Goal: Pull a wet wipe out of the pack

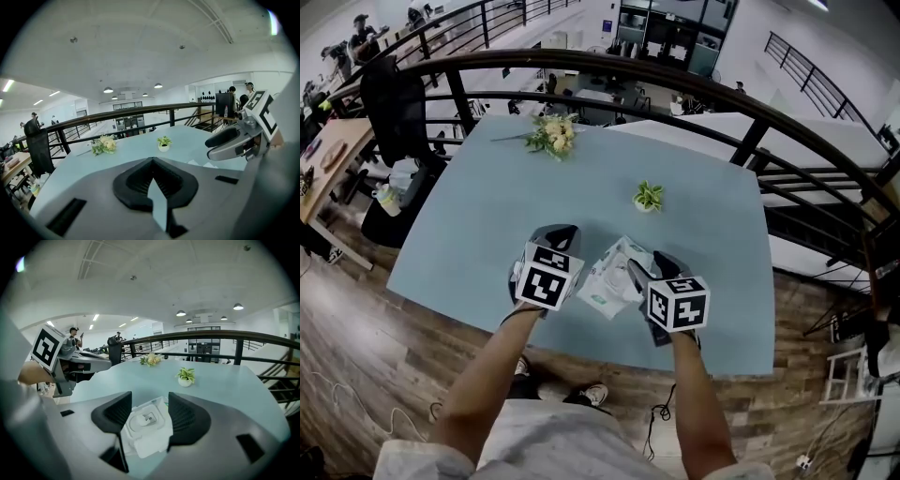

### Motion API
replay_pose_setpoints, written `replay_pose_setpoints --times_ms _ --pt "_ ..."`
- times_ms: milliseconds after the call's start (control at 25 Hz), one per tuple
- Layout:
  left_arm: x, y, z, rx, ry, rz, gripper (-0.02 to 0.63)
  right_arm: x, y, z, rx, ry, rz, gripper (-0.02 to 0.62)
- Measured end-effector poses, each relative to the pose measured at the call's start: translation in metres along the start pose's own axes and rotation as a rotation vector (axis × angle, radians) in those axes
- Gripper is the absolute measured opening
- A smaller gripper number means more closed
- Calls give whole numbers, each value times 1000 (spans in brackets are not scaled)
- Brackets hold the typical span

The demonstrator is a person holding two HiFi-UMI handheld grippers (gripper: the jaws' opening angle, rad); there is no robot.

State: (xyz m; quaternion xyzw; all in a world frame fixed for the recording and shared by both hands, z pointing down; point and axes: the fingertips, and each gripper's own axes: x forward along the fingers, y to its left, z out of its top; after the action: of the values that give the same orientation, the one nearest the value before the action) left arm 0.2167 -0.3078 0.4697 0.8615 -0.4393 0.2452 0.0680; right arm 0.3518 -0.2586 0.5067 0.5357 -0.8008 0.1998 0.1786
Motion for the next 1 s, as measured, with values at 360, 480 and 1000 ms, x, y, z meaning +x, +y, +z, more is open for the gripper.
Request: replay_pose_setpoints --times_ms 360,480,1000 --pt "0 -4 -4 21 5 -7 -6 24 16 -28 -21 89 62 239" --pt "1 -2 -8 28 13 0 -6 31 18 -36 -29 110 74 238" --pt "-1 3 -20 38 46 10 -5 48 23 -59 -13 169 98 225"
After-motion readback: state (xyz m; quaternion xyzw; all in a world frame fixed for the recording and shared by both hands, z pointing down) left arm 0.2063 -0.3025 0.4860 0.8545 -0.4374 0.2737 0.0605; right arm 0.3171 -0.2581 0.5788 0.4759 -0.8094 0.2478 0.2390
